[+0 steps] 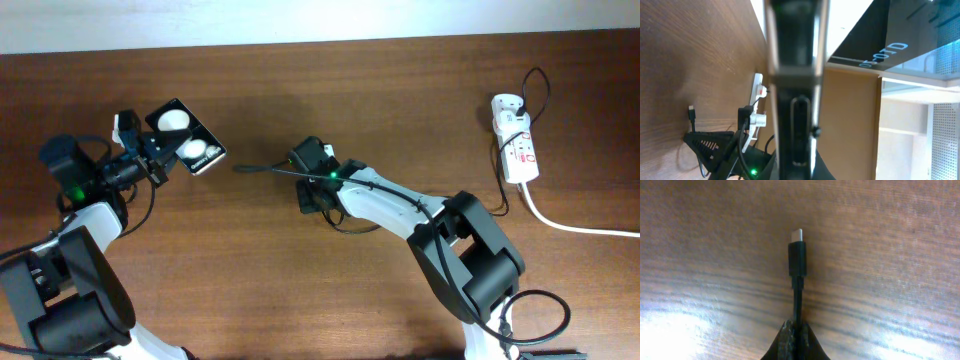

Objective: Plug charger to phone and switch on socket
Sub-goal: 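Grasp the black cable's USB-C end with the right gripper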

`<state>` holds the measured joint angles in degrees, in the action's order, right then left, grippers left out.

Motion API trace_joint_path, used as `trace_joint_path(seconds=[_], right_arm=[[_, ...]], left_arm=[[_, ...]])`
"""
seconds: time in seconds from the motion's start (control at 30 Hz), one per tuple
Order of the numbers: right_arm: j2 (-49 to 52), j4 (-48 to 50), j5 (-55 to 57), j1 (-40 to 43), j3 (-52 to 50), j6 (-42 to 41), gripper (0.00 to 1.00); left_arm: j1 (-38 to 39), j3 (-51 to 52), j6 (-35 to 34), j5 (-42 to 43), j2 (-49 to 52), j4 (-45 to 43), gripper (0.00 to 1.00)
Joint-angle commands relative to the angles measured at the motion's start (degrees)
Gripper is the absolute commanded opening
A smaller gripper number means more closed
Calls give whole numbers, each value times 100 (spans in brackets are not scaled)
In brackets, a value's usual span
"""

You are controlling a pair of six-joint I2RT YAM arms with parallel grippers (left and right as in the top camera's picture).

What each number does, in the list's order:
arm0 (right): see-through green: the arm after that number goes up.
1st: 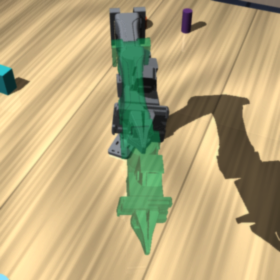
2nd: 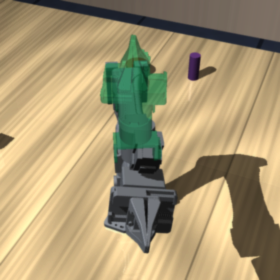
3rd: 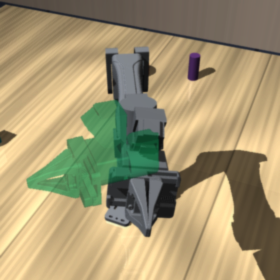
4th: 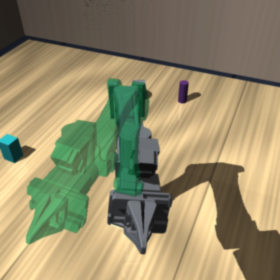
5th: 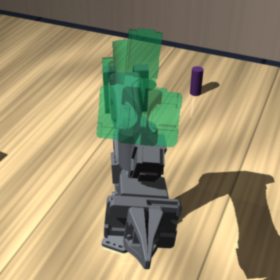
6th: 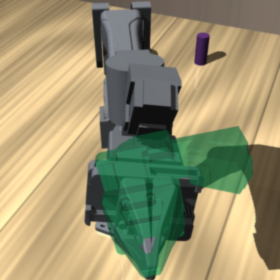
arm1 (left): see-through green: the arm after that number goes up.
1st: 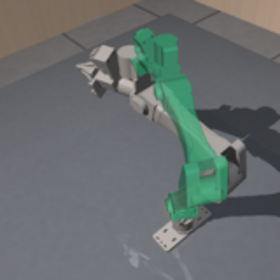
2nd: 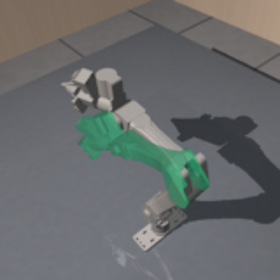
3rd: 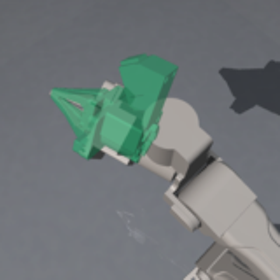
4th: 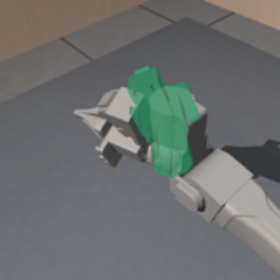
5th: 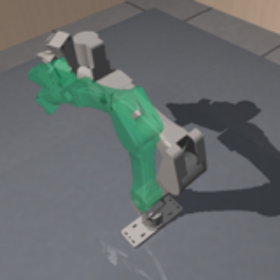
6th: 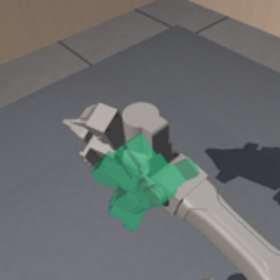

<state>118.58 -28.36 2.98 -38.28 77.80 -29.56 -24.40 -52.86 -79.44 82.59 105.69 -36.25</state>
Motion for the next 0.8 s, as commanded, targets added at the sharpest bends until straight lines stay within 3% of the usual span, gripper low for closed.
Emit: trace_joint_path(seconds=[0.0, 0.17, 0.27, 0.4, 0.53, 0.63, 0.67, 0.77], right_arm=[[-210, -354, -940, 535, 70, 48, 4], [-1213, -1495, -1976, 870, 33, 1484, 4], [-2022, -1475, -2280, 879, -304, 1576, 4], [-3272, -1353, -2588, 879, -1233, 1628, 4], [-4419, -498, -3508, 1038, -2590, 1519, 4], [-5097, 81, -4793, 1790, -3593, 1384, 4], [-5187, 387, -5320, 2059, -3915, 1294, 4], [-5184, 1137, -5510, 2293, -4492, 909, 4]], left_arm=[[-26, -96, 221, 232, 55, -48, 0], [74, -83, 308, 426, 55, -48, 0], [367, -74, 411, 398, 55, 33, 0], [1294, -74, 581, -435, 55, 511, 0], [2253, -74, 581, -817, 55, 507, 0], [2900, -74, 575, -1508, 55, 507, 0], [3152, -76, 555, -1840, 55, 507, 0], [3528, -76, 557, -2153, 55, 289, 0]])
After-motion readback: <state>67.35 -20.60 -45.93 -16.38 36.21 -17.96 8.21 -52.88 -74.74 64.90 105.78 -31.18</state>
